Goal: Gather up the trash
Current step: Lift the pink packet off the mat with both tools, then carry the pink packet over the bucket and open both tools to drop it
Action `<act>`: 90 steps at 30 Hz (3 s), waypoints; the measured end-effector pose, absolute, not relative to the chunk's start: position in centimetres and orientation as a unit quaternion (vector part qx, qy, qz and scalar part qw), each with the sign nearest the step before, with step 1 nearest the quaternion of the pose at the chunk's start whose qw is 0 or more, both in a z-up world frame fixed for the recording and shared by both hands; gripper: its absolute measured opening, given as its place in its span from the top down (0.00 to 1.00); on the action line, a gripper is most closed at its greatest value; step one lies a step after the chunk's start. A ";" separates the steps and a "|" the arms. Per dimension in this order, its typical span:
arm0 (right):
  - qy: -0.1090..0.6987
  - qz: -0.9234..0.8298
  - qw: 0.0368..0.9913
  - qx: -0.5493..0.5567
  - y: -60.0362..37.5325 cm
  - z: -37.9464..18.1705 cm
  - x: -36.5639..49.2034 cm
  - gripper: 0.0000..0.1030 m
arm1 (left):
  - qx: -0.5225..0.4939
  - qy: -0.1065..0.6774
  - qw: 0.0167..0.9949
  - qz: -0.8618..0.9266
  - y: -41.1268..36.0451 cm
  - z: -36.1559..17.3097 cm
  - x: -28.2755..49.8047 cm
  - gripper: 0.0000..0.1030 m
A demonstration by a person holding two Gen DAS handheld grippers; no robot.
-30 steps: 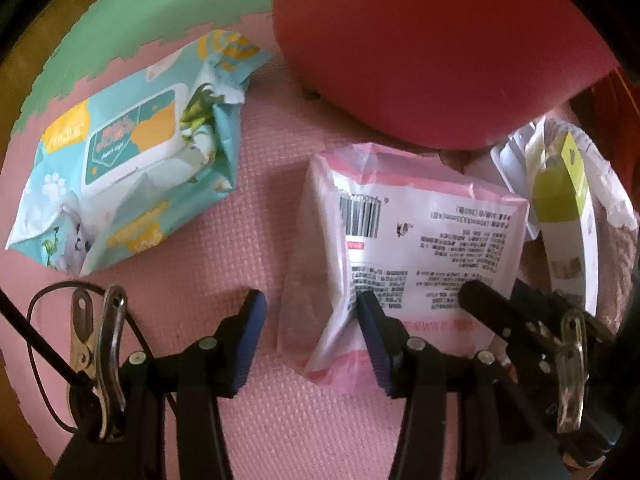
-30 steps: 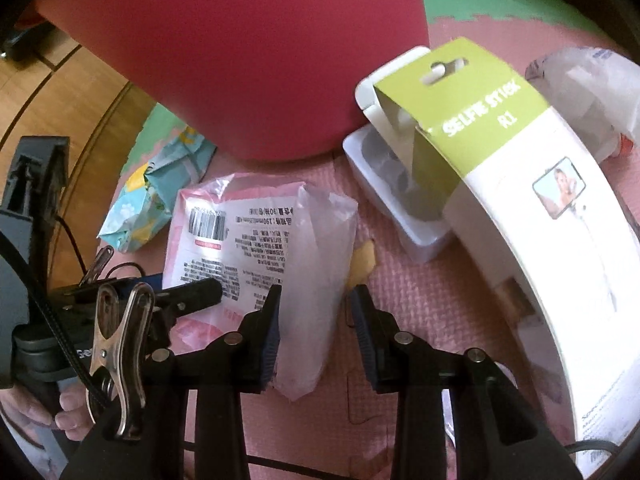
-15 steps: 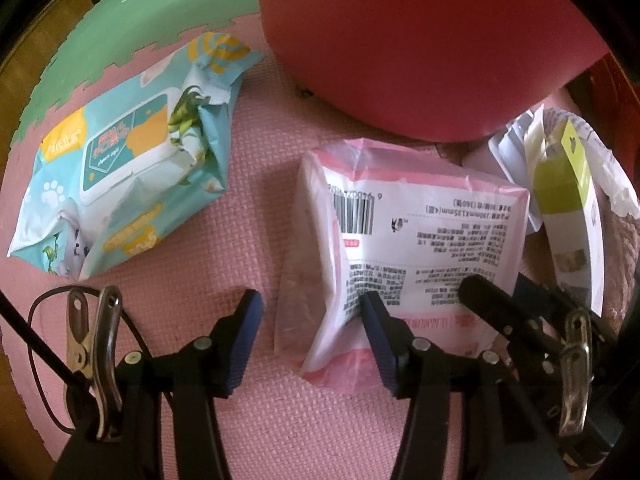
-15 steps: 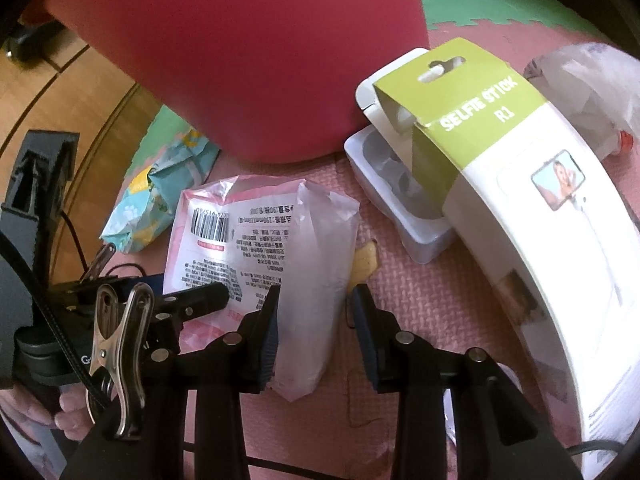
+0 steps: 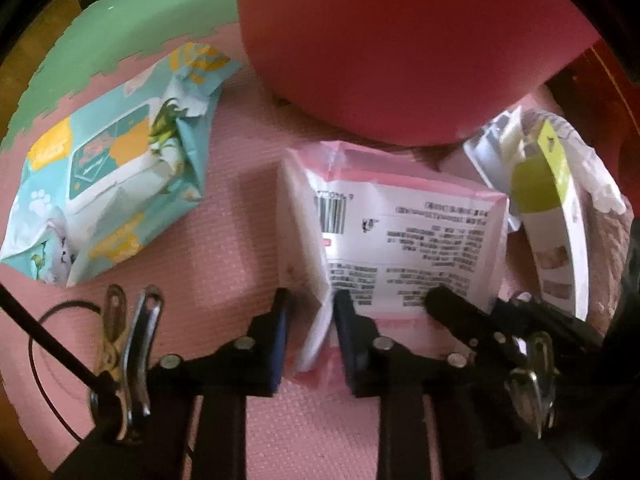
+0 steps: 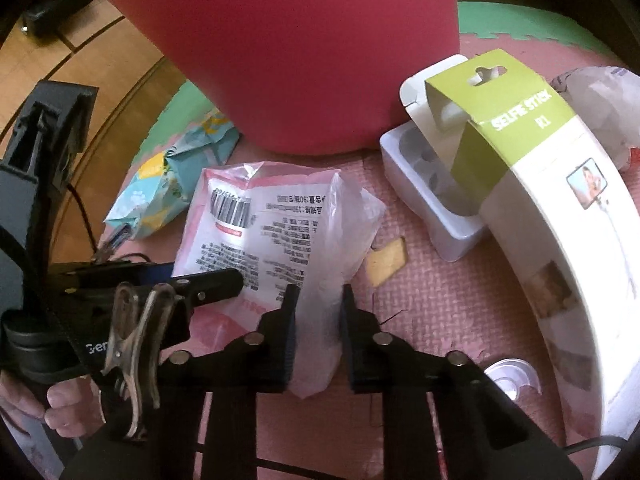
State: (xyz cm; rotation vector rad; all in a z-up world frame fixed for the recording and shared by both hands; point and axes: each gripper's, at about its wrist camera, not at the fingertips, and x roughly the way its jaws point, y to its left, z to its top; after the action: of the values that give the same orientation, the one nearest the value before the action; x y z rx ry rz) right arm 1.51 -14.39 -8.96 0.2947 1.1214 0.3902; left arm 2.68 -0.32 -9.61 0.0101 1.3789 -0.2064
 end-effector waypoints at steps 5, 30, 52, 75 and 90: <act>0.515 0.192 0.827 0.117 -13.7 -7.4 0.9 0.90 | 0.012 0.611 0.786 -0.096 -0.8 -7.6 2.0 0.86; 0.427 0.204 0.865 0.165 -20.6 3.8 -5.9 0.91 | -0.013 0.490 0.864 -0.114 -2.8 5.7 -5.5 0.87; 0.335 0.204 0.909 0.141 -20.2 11.3 -8.0 0.91 | -0.023 0.402 0.909 -0.111 -3.2 14.7 -7.0 0.87; 0.251 0.194 0.940 0.129 -20.6 17.3 2.0 0.91 | 0.016 0.353 0.932 -0.076 -6.2 18.4 4.3 0.87; 0.273 0.161 0.936 0.152 -22.0 13.7 7.8 0.90 | 0.009 0.395 0.917 -0.058 -6.5 14.6 9.6 0.87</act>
State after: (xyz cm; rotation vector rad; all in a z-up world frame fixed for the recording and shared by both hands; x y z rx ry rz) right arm 7.79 -22.00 13.74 0.3097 0.5573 0.3289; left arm 9.56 -6.51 14.56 0.0187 0.8131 -0.1191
